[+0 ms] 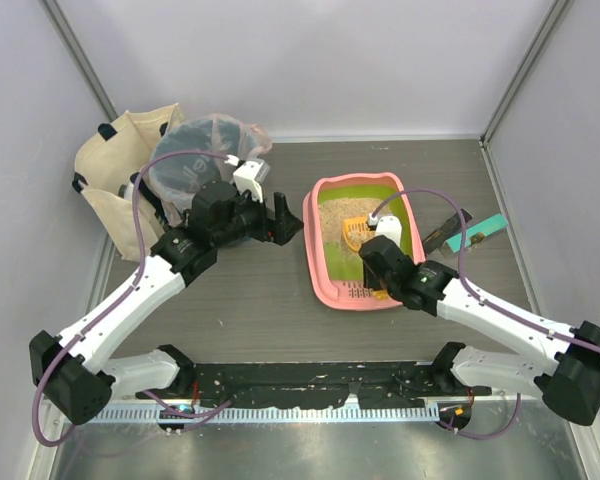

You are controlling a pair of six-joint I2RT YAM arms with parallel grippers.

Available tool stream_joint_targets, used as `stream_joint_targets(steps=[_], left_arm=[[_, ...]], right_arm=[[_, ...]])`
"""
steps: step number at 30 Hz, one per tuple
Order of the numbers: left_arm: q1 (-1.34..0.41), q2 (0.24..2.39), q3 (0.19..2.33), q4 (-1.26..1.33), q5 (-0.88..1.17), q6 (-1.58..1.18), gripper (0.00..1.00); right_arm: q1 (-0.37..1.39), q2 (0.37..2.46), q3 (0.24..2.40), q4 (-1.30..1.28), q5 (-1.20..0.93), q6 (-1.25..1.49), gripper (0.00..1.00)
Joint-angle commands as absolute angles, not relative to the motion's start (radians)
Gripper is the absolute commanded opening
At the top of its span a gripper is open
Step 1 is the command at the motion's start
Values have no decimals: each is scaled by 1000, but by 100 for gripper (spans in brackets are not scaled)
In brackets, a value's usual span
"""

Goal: Clean the litter box

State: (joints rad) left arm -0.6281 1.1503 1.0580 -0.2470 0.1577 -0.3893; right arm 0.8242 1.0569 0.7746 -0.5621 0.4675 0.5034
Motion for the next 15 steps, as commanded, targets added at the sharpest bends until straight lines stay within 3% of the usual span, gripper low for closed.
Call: stream_joint_targets(steps=[1,3,6,11,15], left_arm=[[-597,1109,1163,-255,244,-428,84],[-572,1095,1212,-294,245,-430,87],[-522,1091,1279,-371,233,-430,91],[-284,1114,1350,-460,296,-437,95],[-118,1118,1403,-491,258,-425,97]], right_arm=[[815,970,801,-511,526,473,1],[813,939,790,-443,486,474,1],[815,1058,814,-503,456,477,1],[799,994,743,-344,393,474,1],[816,1097,807,-488,454,465,1]])
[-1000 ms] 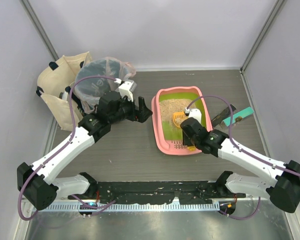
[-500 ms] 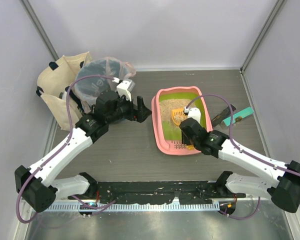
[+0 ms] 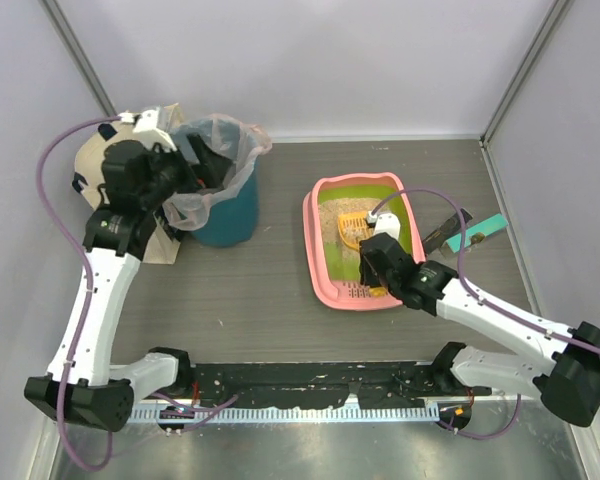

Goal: Clean the litter box

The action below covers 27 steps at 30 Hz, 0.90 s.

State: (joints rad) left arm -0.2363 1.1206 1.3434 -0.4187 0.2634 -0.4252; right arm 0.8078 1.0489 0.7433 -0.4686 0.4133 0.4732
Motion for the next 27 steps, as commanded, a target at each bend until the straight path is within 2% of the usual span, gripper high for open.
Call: stream_joint_targets(steps=[1,4,7,14,17,21,25,27], left_arm=[[-73,1124,1414,-523,224,-410,97],[-5,1170,1442,-601,54,-328,97],[87,1196,1419,-604,-32,-298,97],[117,1232,1407,-563,-81,-285,90],[118,1246,1396,-562,-110,-272,87],[120,1241,1339,-477,-84,-290,75],[120,1287,1359,-494,-49,-313,72],[120,1301,1364,-491,-19,-331,67]], right_arm=[[815,1079,795,-476,459,474,1],[801,924,700,-317,378,494,1],[802,923,689,-331,371,499,1],[804,989,649,-327,328,520,1],[818,980,698,-376,362,526,1],[819,954,726,-425,394,502,1],[821,986,690,-454,404,509,1],[819,1003,696,-450,373,514,1]])
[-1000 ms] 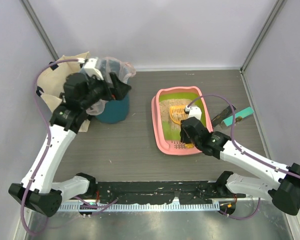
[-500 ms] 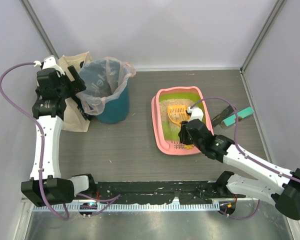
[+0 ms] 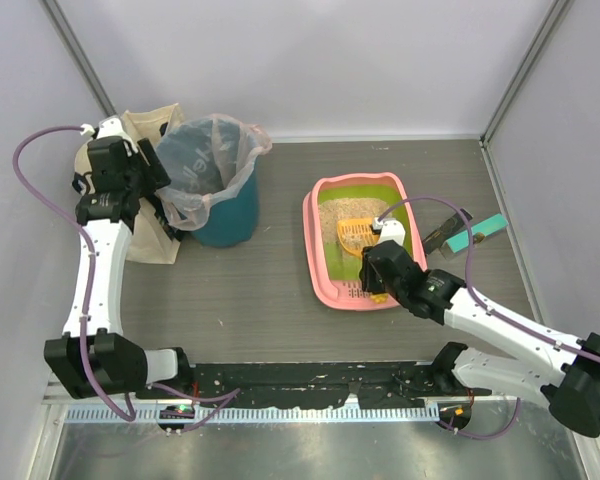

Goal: Clean the litter box

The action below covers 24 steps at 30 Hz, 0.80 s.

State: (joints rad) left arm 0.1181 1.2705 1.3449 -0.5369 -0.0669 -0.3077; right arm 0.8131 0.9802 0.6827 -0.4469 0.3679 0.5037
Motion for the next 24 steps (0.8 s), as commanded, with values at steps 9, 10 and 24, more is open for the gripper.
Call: stream_joint_targets(steps=[9,10,24], left_arm=[[118,1331,1354,-460,29,-353,49],[118,1339,1358,-462,31,-353,48],[117,1370,1396,-528,70,-339,13]], right_arm=[[821,1037,686,-380,336,488,1],[821,1035,686,-396,340,485,1],[821,1072,770,-557,331,437,1]])
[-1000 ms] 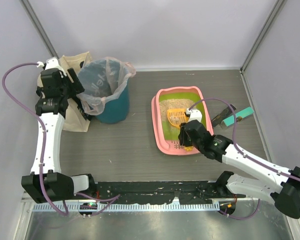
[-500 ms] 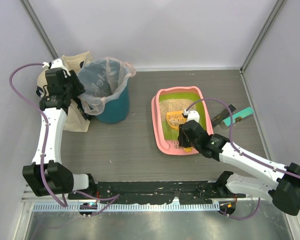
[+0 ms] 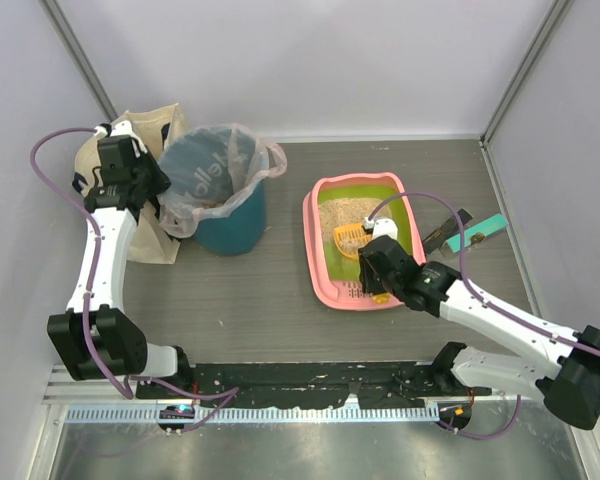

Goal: Clean the litter box

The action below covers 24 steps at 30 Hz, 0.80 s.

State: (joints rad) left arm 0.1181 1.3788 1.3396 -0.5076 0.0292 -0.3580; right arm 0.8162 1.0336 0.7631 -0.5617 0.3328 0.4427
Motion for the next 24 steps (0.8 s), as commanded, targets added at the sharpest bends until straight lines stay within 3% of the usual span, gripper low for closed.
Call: stream_joint_targets(steps=[1,7,16,24], left_arm=[[118,1373,1404,-547,75,-336,12],[95,1384,1471,-604,110,-321,0],[22,1381,1506,-676,156,-298,0],[-37,1448,1517,-727,230,-287,0]], right_arm=[[821,1092,775,-551,325,437,1],[822,1114,831,-552,345,410,1],[821,1002,862,-629,474,391,1],[821,991,910,-591,397,374,1]])
